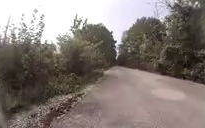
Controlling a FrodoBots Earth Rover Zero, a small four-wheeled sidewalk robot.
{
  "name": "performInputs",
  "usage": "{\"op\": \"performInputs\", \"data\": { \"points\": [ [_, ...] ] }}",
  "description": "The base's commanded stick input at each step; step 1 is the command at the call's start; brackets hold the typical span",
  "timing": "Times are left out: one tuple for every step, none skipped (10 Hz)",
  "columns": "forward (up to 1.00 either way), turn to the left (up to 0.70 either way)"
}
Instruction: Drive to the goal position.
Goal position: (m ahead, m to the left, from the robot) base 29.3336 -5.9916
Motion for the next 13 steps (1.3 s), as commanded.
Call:
{"op": "performInputs", "data": {
  "points": [
    [0.70,-0.33],
    [0.70,-0.33],
    [0.70,-0.13],
    [0.70,0.00],
    [0.70,0.00],
    [0.70,0.00],
    [0.70,0.00],
    [0.70,-0.06],
    [0.70,-0.20],
    [0.70,-0.34],
    [0.70,-0.23],
    [0.70,-0.07],
    [0.70,0.00]
  ]
}}
